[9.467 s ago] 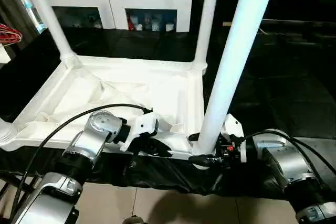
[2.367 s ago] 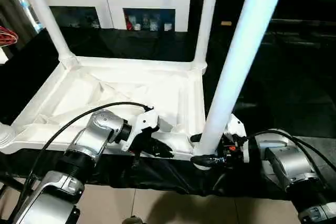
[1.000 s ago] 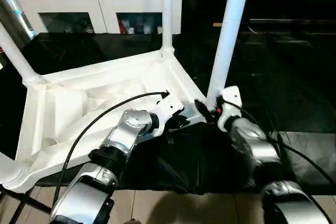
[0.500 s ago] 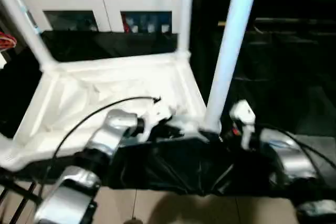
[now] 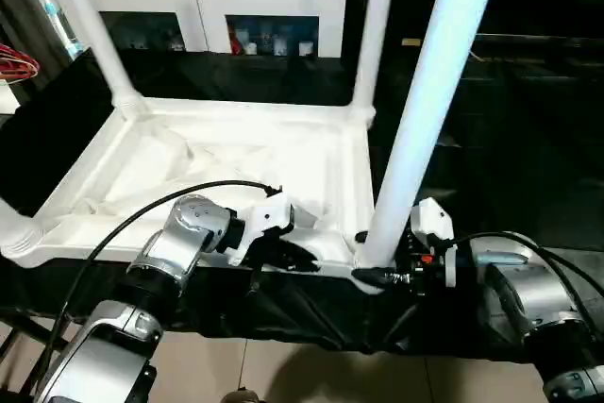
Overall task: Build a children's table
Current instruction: Rotate leg to tighten
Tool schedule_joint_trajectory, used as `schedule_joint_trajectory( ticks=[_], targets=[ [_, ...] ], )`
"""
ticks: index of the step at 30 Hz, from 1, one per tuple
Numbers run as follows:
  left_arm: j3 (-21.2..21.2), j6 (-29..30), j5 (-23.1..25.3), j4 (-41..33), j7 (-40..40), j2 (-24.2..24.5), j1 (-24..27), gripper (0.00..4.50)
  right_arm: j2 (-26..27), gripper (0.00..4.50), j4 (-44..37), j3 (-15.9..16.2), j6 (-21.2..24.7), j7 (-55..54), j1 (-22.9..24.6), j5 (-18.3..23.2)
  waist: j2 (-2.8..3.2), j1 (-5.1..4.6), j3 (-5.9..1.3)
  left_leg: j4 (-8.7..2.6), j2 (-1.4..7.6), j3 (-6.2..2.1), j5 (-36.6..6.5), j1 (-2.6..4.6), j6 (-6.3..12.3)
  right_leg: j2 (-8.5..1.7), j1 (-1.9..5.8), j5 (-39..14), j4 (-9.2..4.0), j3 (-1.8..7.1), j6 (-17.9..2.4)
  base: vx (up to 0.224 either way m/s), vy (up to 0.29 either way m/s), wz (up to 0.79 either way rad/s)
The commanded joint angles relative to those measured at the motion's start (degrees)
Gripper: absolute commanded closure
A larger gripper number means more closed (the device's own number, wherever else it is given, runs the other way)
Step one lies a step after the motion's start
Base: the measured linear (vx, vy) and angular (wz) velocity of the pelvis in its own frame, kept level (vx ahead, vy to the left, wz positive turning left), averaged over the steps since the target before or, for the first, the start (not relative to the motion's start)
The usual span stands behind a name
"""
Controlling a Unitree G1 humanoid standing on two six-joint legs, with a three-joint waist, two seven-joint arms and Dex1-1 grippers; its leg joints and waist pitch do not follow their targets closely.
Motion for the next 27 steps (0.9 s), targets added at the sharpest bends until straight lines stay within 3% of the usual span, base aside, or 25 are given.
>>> schedule_joint_trajectory(
  ticks=[1, 10, 16, 22, 24, 27],
  targets=[
    [1.4, -0.5, -2.2, -1.1, 1.9, -0.4, -1.3, 4.5, 0.6, 1.67, -2.9, 4.1, 0.6, 5.0, 1.3, 1.3, -0.92, 0.01, -3.17, -3.23, 2.11, -0.26, -10.5, -0.12, 5.03, -3.72, 3.22, -15.4, -4.14, 2.81, -10.2, 0.0, 0.0, 0.0],
    [1.9, -0.7, -1.8, -0.5, 3.0, -0.5, -1.5, 4.5, 0.6, 1.86, -4.3, 4.9, 2.1, 5.6, 2.5, 1.3, -0.96, 0.6, -3.38, -2.99, 2.12, -0.25, -8.8, -0.09, 5.15, -3.58, 3.21, -12.9, -3.76, 2.88, -10.1, 0.0, 0.0, 0.0],
    [3.1, -0.2, -1.1, 1.1, 8.3, -1.7, -2.2, 4.5, 2.0, 1.87, -3.9, 3.9, 2.8, 3.5, 3.2, 1.9, -0.85, 0.76, -3.32, -3.06, 2.1, -0.27, -10.0, -0.09, 4.61, -3.67, 3.18, -14.7, -4.0, 2.85, -9.8, 0.0, 0.0, 0.0],
    [4.3, 0.6, 0.4, 2.6, 18.1, -5.4, -3.6, 4.5, 7.9, 1.88, 0.8, 1.2, 0.5, -8.9, 2.1, -0.6, -0.81, 0.4, -2.96, -3.48, 1.94, -0.36, -12.4, 0.12, 2.8, -3.84, 2.85, -20.8, -4.76, 2.8, -8.2, 0.0, 0.0, 0.0],
    [4.3, 0.7, 0.8, 3.0, 19.5, -5.8, -3.8, 4.5, 8.6, 1.88, 1.3, 0.9, 0.3, -10.3, 1.9, -0.9, -0.94, 0.22, -2.88, -3.67, 1.9, -0.47, -13.8, 0.35, 2.4, -3.94, 2.96, -24.2, -5.14, 2.82, -6.7, 0.0, 0.0, 0.0],
    [4.4, 1.3, 2.2, 4.7, 26.3, -9.2, -5.3, 4.5, 13.3, 1.88, 5.6, -1.1, 0.2, -19.6, 0.1, -2.4, -0.98, -0.29, -2.97, -3.74, 1.69, -0.57, -13.7, 0.39, 1.61, -3.94, 2.91, -24.2, -5.13, 2.76, -6.6, 0.0, 0.0, 0.0]
  ],
)
